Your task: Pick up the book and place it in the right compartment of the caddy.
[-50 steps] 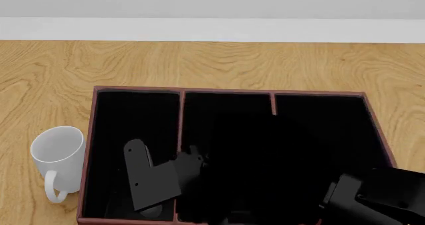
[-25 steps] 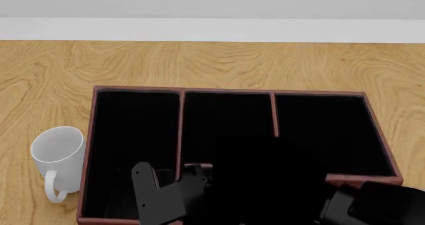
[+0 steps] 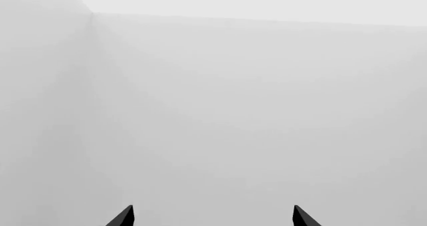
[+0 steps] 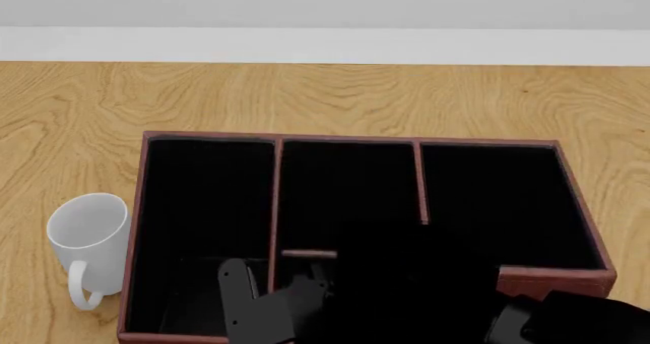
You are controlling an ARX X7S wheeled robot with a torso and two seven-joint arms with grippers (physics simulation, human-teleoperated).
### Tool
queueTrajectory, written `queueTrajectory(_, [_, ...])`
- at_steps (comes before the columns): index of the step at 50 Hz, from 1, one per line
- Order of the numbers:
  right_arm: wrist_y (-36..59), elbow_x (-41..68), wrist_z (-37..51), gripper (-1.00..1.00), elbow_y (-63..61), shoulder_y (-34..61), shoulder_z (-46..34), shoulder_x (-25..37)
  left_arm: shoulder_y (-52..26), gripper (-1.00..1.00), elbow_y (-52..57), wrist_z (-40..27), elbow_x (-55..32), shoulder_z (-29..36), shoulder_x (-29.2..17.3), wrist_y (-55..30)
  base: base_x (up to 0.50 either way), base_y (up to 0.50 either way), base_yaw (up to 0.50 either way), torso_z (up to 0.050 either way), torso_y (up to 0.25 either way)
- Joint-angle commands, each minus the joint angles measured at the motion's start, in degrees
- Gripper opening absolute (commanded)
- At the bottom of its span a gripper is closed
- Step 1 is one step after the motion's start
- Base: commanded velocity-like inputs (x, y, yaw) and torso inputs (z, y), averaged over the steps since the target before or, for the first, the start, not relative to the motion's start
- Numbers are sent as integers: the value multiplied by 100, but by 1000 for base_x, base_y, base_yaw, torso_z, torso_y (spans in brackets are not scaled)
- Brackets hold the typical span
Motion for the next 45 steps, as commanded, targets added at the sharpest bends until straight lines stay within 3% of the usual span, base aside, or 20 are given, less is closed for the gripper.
queueTrajectory(1, [-60, -44, 58, 100, 156, -67, -19, -30, 30, 100, -49, 3, 54, 69, -22, 87, 0, 0, 0, 0, 0])
queueTrajectory(2, [-35, -31, 51, -100, 152, -60, -15, -32, 36, 100, -57, 6, 64, 76, -23, 97, 0, 0, 0, 0, 0])
queueTrajectory(20, [77, 67, 53, -100, -101, 56, 75, 78, 22, 100, 64, -185, -227, -36, -98, 7, 0, 0, 0, 0, 0])
queueTrajectory(45, [555, 762, 37, -100, -1751, 521, 592, 734, -25, 100, -27, -211, -166, 122, -141, 147, 0, 0, 0, 0, 0])
